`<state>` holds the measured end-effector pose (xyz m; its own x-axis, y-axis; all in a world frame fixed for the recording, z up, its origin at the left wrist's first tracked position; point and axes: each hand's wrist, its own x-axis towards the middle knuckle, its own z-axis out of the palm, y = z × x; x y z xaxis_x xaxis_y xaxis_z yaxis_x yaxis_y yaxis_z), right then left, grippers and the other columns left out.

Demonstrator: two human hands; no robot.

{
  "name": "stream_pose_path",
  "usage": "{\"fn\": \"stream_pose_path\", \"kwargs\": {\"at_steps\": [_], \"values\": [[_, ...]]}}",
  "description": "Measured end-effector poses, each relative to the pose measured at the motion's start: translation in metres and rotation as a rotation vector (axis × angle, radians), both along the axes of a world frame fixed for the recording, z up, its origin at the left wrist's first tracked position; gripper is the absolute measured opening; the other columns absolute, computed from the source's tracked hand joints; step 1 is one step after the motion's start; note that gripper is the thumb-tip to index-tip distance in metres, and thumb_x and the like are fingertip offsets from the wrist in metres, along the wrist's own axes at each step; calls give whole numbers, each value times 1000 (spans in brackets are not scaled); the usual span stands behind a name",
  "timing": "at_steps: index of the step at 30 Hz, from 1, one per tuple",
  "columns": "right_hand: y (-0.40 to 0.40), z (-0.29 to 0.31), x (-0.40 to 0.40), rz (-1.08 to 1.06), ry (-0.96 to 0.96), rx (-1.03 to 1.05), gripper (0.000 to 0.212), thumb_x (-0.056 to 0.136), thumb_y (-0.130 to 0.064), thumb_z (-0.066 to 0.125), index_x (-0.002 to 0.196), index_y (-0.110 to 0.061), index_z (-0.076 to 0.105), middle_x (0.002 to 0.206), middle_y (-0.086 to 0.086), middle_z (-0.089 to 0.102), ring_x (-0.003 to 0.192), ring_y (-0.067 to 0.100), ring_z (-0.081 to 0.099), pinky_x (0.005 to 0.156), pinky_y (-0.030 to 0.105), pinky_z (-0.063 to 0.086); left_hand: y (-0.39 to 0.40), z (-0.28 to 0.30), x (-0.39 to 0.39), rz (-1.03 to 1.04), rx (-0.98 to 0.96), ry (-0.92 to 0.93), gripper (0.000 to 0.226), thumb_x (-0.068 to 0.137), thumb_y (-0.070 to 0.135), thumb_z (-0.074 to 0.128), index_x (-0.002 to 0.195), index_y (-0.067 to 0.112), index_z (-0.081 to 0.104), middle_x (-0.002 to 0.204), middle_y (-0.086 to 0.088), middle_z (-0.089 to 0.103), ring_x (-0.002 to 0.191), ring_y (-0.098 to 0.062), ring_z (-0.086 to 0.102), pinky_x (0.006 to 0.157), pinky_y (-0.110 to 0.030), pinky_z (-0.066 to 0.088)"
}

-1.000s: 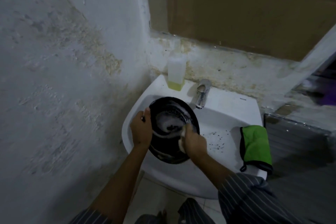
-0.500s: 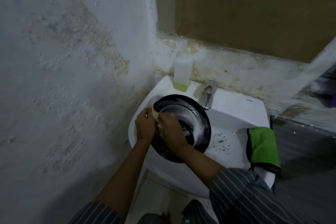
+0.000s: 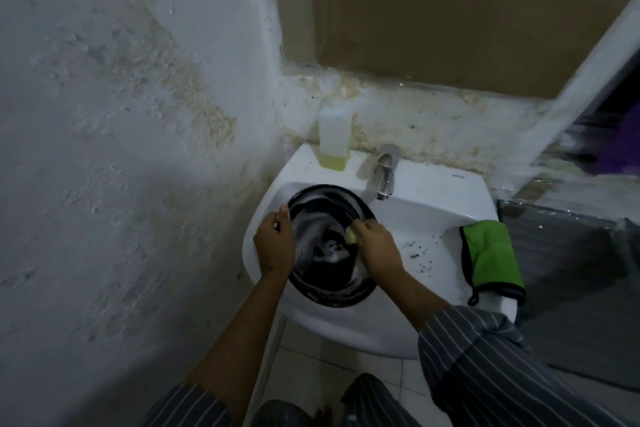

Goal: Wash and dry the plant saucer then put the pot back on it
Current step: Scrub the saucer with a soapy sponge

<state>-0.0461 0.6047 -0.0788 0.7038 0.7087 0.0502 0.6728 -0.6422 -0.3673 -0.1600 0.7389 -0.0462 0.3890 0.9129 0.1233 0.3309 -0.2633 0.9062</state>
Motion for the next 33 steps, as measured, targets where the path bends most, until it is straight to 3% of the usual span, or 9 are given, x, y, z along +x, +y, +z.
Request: {"fn": "stream_pose_path", "kwargs": {"at_steps": [7, 11, 13, 20, 23, 26, 29, 31, 33], "values": [[-30, -7, -29, 423, 312, -231, 36, 79, 4, 55, 113, -7, 61, 116, 15, 62, 108, 30, 56, 84, 32, 43, -2, -12, 1, -52, -10, 66, 51, 98, 27, 44, 51, 18, 28, 47, -1, 27, 43, -12, 24, 43, -21, 16], [-45, 5, -13, 341, -132, -511, 28, 84, -3, 49, 103, -15, 65, 109, 9, 65, 109, 28, 51, 96, 42, 31, -4, -10, 11, -103, 10, 84, 49, 99, 27, 41, 54, 16, 28, 49, -2, 27, 44, -13, 23, 45, -24, 16], [-54, 5, -3, 254, -139, -549, 30, 86, -5, 48, 110, -16, 62, 115, 7, 62, 113, 28, 49, 97, 43, 31, -4, -7, 19, -115, 22, 94, 48, 100, 29, 40, 56, 16, 27, 50, -2, 26, 44, -14, 22, 46, -25, 15], [-63, 6, -11, 458, 313, -265, 54, 82, -8, 61, 133, -21, 51, 141, 4, 44, 130, 25, 36, 94, 36, 35, -9, -12, 45, -64, -119, 240, 43, 101, 32, 33, 65, 9, 41, 68, -10, 51, 68, -27, 50, 62, -29, 33], [-72, 0, -8, 540, 239, -339, 68, 73, -32, 73, 134, -22, 45, 137, 3, 44, 124, 21, 37, 91, 35, 31, -4, -17, 51, -55, -165, 317, 47, 101, 31, 33, 81, -4, 57, 98, -29, 61, 90, -38, 59, 69, -34, 40], [-73, 5, 4, 512, 23, -265, 40, 76, -27, 65, 115, -22, 57, 121, 2, 55, 116, 23, 44, 85, 33, 31, -2, -21, 55, -34, -262, 370, 53, 102, 31, 29, 111, -14, 56, 117, -30, 58, 106, -40, 56, 88, -41, 45], [-75, 17, 24, 500, 118, -99, 24, 74, -15, 63, 97, -16, 66, 105, 2, 65, 104, 25, 56, 79, 31, 41, 4, -25, 57, -78, -421, 466, 49, 102, 26, 29, 124, -13, 49, 130, -29, 51, 117, -40, 51, 99, -43, 42], [-79, 26, 38, 487, 315, -4, 23, 74, -11, 72, 97, -11, 70, 105, 4, 68, 100, 22, 61, 81, 30, 48, 6, -21, 57, -176, -558, 498, 44, 100, 23, 34, 130, -8, 45, 134, -27, 49, 119, -40, 52, 97, -44, 48], [-82, 35, 53, 460, 456, 34, 30, 74, -9, 77, 102, -4, 69, 108, 9, 68, 101, 20, 62, 83, 24, 48, 5, -17, 51, -275, -735, 494, 53, 97, 34, 41, 139, 3, 35, 138, -24, 45, 109, -41, 58, 69, -44, 59]]}}
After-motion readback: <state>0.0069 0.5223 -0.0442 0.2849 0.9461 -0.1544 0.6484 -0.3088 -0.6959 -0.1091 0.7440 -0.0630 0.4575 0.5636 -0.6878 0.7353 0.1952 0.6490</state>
